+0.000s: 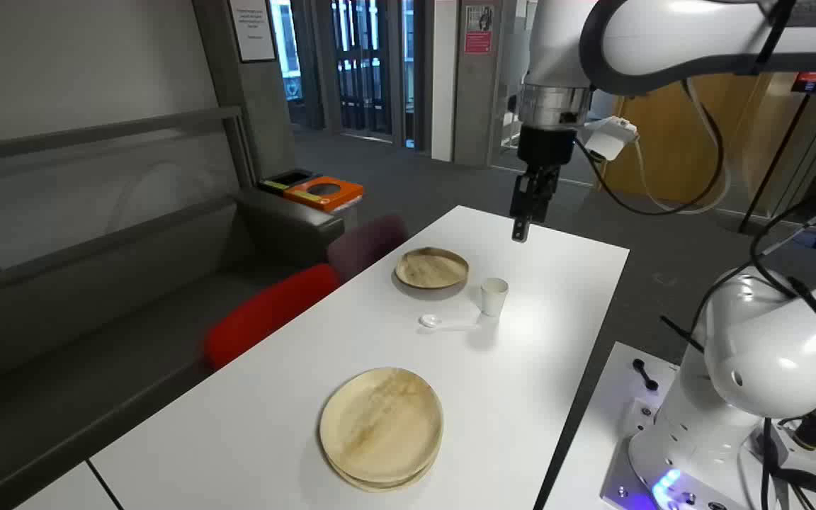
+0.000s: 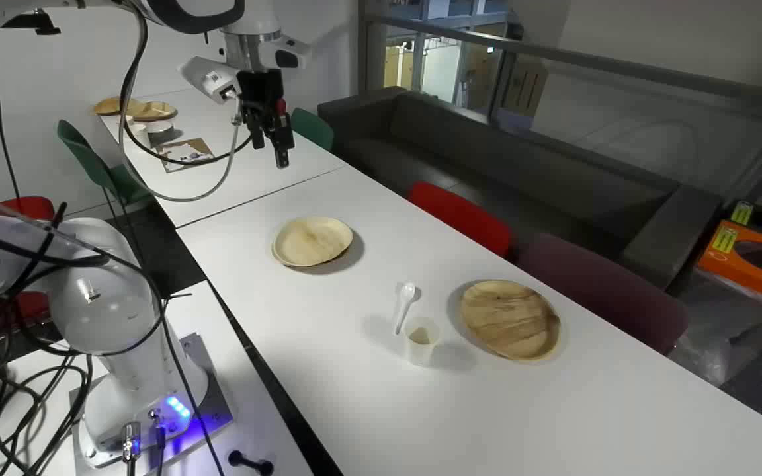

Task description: Put the right plate on the left plate, then move the plates to the right

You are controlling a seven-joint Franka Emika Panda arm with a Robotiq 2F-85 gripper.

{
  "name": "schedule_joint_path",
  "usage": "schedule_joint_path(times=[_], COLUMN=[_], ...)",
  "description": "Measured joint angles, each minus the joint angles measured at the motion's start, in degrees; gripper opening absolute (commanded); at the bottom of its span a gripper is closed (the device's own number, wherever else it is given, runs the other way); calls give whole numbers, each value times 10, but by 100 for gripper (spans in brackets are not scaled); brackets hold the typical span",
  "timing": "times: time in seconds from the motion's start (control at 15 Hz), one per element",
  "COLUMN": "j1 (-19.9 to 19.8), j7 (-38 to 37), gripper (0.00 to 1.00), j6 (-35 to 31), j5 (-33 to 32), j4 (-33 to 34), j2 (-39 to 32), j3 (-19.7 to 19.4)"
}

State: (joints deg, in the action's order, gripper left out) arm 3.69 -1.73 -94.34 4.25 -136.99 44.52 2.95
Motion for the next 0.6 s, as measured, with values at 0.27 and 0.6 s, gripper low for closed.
schedule_joint_path(times=[0.27, 0.6], j1=[-3, -29], j7=[-1, -25], gripper=[100, 100], j6=[-9, -126], j5=[-4, -52], j4=[0, 2], j2=[-9, -98], j3=[1, 5])
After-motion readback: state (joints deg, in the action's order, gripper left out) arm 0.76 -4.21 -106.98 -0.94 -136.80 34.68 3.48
